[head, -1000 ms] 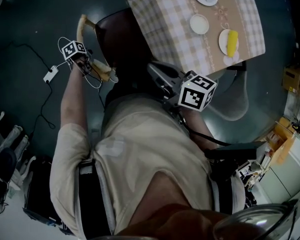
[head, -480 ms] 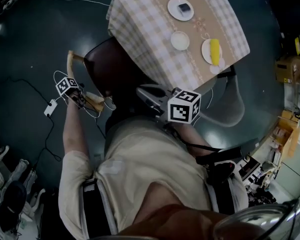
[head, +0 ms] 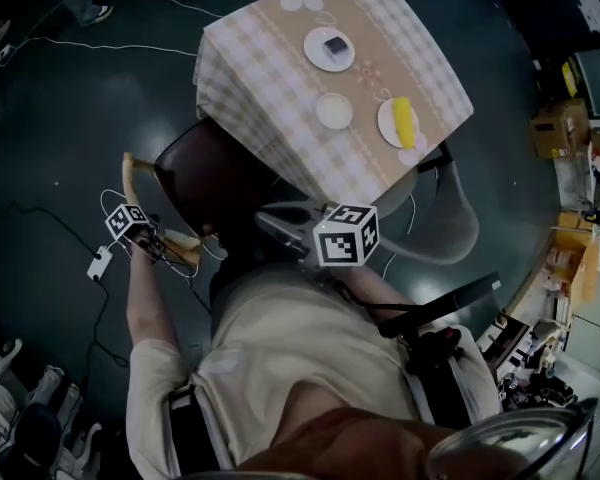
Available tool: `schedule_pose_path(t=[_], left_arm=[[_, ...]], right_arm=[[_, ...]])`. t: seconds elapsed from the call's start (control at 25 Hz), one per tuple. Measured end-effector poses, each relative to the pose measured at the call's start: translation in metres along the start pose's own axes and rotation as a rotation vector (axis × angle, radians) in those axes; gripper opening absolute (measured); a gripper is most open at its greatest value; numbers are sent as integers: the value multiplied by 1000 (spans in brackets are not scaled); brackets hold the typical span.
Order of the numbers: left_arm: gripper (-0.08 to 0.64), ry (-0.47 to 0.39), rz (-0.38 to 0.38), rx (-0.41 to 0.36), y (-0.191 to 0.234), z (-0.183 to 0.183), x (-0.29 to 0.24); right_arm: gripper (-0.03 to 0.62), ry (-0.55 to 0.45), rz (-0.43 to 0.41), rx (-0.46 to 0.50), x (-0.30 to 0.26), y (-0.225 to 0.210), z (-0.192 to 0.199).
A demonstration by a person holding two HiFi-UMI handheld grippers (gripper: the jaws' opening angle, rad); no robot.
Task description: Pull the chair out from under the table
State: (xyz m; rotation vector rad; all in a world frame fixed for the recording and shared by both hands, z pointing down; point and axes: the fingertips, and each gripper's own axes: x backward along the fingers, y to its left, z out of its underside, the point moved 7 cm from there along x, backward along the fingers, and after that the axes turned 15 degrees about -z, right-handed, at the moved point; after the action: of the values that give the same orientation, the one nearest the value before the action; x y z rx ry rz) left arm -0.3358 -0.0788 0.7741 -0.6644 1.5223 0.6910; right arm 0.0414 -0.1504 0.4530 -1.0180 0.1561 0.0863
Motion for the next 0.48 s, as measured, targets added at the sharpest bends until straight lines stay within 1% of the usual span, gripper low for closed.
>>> schedule_pose_path(t=[0.24,0.48], left_arm=[[114,5,6,-6,-2,-3,-8],[114,7,-1,9,15,0,-10]], right_arm=[[8,8,11,3,-2,-6,1],[8,21,6,0,-9,-7,2]])
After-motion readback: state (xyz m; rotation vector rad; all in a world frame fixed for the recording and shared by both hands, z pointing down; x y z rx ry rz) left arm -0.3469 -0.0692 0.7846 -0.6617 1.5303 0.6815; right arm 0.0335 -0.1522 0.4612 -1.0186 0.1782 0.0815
